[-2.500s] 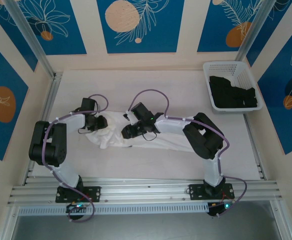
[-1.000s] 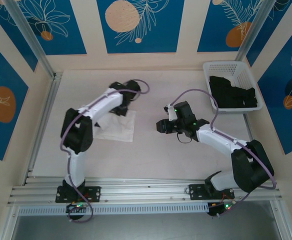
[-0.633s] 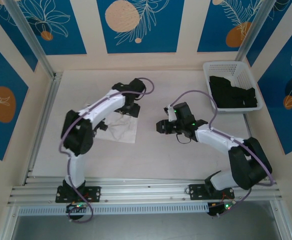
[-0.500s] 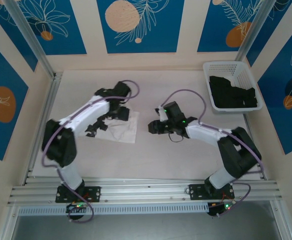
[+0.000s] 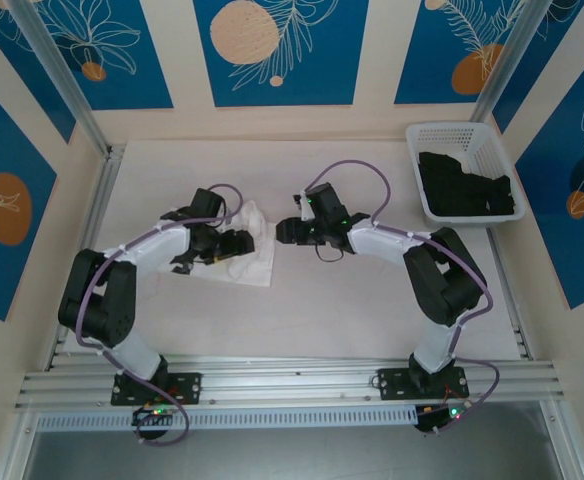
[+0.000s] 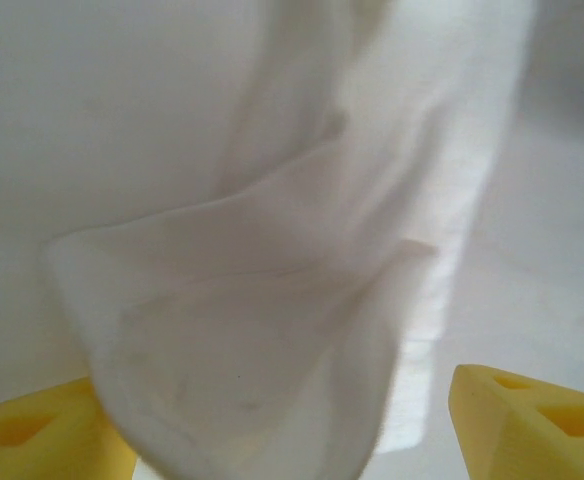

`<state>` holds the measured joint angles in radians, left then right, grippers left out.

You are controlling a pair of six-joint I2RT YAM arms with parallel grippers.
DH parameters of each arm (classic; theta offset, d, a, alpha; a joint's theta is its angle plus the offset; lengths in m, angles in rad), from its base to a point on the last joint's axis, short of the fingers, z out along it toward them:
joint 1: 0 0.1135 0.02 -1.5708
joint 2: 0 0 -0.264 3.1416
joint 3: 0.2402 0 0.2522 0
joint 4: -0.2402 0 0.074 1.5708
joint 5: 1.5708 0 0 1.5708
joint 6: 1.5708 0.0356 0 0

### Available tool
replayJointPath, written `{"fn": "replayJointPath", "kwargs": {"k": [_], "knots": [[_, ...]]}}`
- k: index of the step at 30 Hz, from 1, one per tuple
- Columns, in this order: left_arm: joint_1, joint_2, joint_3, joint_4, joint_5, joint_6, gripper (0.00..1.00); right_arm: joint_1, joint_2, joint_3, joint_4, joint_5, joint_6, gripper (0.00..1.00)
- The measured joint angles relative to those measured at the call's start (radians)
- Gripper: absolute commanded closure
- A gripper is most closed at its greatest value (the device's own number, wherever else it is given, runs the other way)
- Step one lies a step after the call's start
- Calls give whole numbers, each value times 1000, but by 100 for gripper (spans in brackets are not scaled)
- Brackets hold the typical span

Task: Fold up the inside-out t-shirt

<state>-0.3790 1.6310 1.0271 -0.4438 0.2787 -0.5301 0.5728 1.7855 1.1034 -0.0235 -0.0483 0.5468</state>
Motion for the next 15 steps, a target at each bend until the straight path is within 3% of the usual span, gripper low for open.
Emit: {"fn": "replayJointPath", "kwargs": {"k": [10, 15], "knots": [[-229, -16, -19, 114, 147, 23, 21, -125, -48, -28, -50, 76, 16, 47], [-211, -90, -36, 86, 151, 85, 20, -102, 3, 36, -40, 67, 34, 44]]}}
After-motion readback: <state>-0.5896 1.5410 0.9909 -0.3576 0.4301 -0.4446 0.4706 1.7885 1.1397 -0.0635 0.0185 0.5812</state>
